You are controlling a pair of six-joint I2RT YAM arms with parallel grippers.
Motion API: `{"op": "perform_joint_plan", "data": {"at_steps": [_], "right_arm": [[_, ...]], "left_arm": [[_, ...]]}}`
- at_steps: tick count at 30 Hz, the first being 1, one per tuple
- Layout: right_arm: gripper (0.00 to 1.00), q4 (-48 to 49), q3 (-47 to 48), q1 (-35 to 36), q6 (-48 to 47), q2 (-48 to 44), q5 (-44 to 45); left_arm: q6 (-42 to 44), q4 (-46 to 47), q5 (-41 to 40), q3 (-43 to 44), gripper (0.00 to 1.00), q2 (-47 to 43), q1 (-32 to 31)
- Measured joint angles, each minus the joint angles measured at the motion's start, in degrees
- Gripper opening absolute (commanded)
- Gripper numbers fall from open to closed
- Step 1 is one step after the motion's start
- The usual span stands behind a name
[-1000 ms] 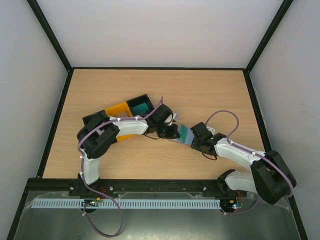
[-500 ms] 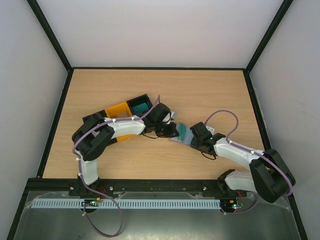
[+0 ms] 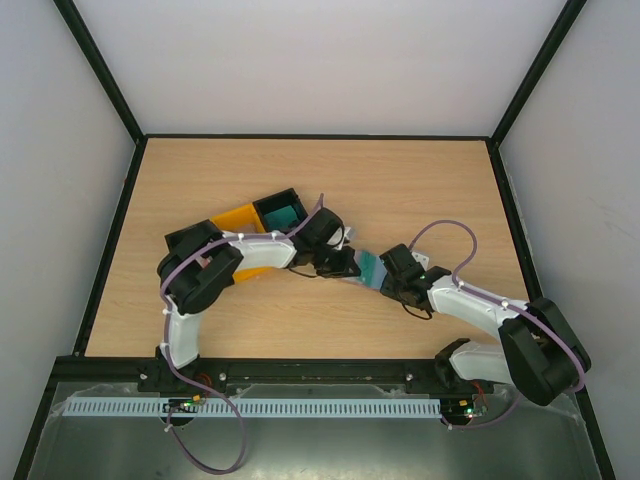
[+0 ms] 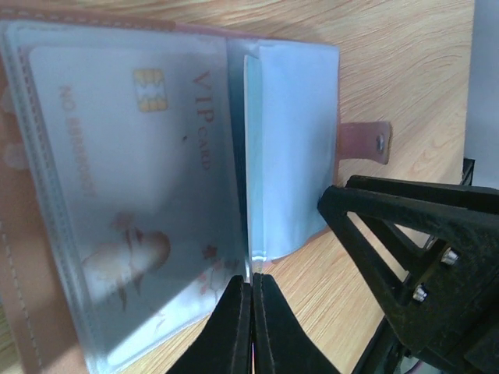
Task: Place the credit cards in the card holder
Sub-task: Insert the credit card into the card holder.
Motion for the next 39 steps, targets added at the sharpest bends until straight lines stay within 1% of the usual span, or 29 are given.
{"op": "perform_joint_plan", "data": {"at_steps": [10,17,28,34,39], "right_arm": [[0.36,0.07,-0.07,0.00,0.00,-0.02,-0.02],[0.36,0.07,-0.09,0.00,0.02,-0.07,-0.04],[0.36,0.11,-0.09,0.00,0.20,-0.07,-0.07],[0.42,0.28,-0.55,0.00,0.92,-1.05,-0.33],[0.52,-0.11,-1.92,0.00,2.34,-4.33,-0.52]], "left_arm": [[-3.19,3.82,3.26,0.17,0.02,2.05,0.28],[-7.13,8.57,6.49,-0.66,0.04,3.85,0.28],[-8.07,11.02,7.78,-0.68,0.05,5.73,0.46],[-6.99,10.86,7.61,0.70,0.05,7.32,-0.37],[-6.36,10.75,7.41,1.40,0.05,7.54,-1.03]]}}
